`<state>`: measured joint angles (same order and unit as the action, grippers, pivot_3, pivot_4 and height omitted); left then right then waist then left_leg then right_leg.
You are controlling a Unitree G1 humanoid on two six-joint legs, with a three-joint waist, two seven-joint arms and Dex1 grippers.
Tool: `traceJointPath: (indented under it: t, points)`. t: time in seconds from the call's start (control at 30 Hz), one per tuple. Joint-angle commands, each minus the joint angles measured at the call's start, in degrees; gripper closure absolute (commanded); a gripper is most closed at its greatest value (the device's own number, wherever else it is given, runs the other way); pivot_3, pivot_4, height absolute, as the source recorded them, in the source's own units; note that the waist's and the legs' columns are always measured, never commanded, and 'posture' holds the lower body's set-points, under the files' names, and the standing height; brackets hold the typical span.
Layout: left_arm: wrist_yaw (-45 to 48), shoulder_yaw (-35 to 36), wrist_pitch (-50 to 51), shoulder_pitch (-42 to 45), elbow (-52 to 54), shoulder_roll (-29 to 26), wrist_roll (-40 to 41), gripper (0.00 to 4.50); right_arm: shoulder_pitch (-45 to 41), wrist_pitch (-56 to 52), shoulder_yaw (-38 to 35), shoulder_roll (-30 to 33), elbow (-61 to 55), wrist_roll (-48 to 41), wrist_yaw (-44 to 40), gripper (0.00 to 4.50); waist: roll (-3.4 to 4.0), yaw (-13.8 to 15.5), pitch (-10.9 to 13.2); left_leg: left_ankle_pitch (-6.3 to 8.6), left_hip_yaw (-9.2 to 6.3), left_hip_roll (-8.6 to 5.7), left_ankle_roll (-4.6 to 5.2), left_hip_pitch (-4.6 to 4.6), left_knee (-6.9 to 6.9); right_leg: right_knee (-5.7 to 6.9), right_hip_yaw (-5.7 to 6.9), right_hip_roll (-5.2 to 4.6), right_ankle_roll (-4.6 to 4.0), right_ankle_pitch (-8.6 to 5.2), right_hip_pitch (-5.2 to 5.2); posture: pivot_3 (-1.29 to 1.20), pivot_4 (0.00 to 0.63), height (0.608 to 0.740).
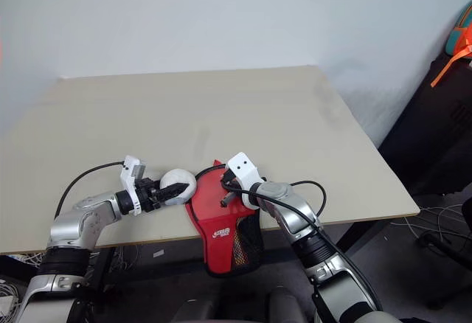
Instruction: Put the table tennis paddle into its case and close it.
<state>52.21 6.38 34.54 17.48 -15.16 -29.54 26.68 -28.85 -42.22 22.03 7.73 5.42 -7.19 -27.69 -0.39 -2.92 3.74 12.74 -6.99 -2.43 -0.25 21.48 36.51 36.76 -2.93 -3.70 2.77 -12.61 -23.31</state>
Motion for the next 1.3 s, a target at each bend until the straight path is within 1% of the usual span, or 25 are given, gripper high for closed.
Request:
traceJointPath:
  t: [0.03, 0.1, 0.13, 0.17, 0.23, 0.4, 0.67, 0.87, 1.0, 1.3]
  points:
    - [-0.37, 1.38, 0.97, 1.54, -0.72, -0.71, 0.54, 3.04, -0.24, -0.03, 0.31, -0.15, -0.26, 0.78, -0.41, 4.5, 0.0, 0.0, 0.0, 0.0, 0.0, 0.0, 0.0, 0.0, 0.0, 0.0, 0.0, 0.0, 0.0, 0.0, 0.0, 0.0, 0.0, 0.739]
    - [-0.59, 2.04, 0.81, 2.73, -1.24, -0.89, 0.69, 3.48, -0.19, -0.03, 0.41, -0.27, -0.21, 0.99, -0.54, 4.5, 0.0, -0.01, 0.0, 0.0, -0.01, 0.0, 0.0, 0.0, 0.01, 0.0, 0.01, 0.0, 0.0, 0.0, 0.0, 0.0, 0.0, 0.739]
    - [-0.7, 2.35, 0.66, 3.36, -1.5, -1.01, 0.72, 3.63, -0.16, -0.05, 0.43, -0.32, -0.21, 1.07, -0.58, 4.5, 0.0, -0.01, 0.0, 0.0, -0.01, 0.0, 0.0, 0.0, 0.01, 0.01, 0.01, 0.0, 0.0, 0.0, 0.0, 0.0, 0.0, 0.739]
    - [-0.96, 2.67, 0.3, 4.18, -1.94, -1.18, 0.62, 3.75, -0.15, -0.04, 0.48, -0.36, -0.19, 1.14, -0.64, 4.5, 0.0, -0.01, 0.0, 0.0, -0.01, 0.0, 0.0, 0.01, 0.01, 0.01, 0.01, 0.0, 0.0, 0.0, -0.01, 0.0, 0.0, 0.739]
    - [-1.77, 3.23, -0.82, 5.99, -3.59, -1.63, 0.04, 3.85, -0.14, -0.07, 0.64, -0.43, -0.16, 1.27, -0.78, 4.5, -0.01, 0.0, 0.0, 0.0, -0.02, 0.0, 0.0, 0.01, 0.01, 0.01, 0.02, 0.01, 0.0, 0.0, -0.01, 0.0, 0.0, 0.739]
    - [-3.16, 4.73, -3.33, 10.73, -9.18, -2.74, -0.82, 3.87, -0.14, -0.16, 1.13, -0.4, -0.34, 1.47, -1.14, 4.5, -0.02, -0.03, 0.0, -0.01, -0.04, 0.0, -0.01, 0.02, 0.02, 0.01, 0.03, 0.03, 0.0, 0.0, -0.02, 0.0, 0.0, 0.739]
    - [-3.47, 3.94, -5.7, 14.2, -12.88, -2.67, -2.18, 3.87, -0.37, 0.38, 1.77, -0.1, -0.2, 1.76, -1.72, 4.5, -0.03, -0.03, -0.01, -0.02, -0.06, 0.01, -0.03, 0.03, 0.02, 0.03, 0.03, 0.04, 0.0, 0.01, -0.03, 0.0, 0.0, 0.739]
    - [-3.43, 3.36, -6.31, 14.94, -13.56, -1.75, -2.7, 3.87, -0.47, 0.73, 2.07, -0.02, -0.13, 2.01, -1.74, 4.5, -0.03, -0.04, -0.01, -0.02, -0.06, 0.01, -0.04, 0.03, 0.01, 0.03, 0.03, 0.04, -0.01, 0.01, -0.04, 0.0, 0.0, 0.739]
    - [-3.39, 2.97, -6.0, 14.57, -13.23, -0.72, -2.96, 3.87, -2.45, 2.48, 0.39, -2.14, 0.13, 1.42, -1.11, 4.5, -0.04, -0.03, -0.01, -0.03, -0.07, 0.01, -0.04, 0.04, 0.02, 0.03, 0.03, 0.04, -0.01, 0.01, -0.04, 0.0, 0.0, 0.739]
    - [-3.79, 2.81, -5.77, 13.5, -12.06, 0.2, -3.15, 3.87, -3.77, 5.6, 2.19, -5.11, 3.51, 2.57, -2.05, 4.5, -0.04, -0.01, -0.01, -0.03, -0.08, -0.01, -0.05, 0.08, 0.03, 0.04, 0.03, 0.04, -0.02, 0.03, -0.07, 0.0, 0.0, 0.739]
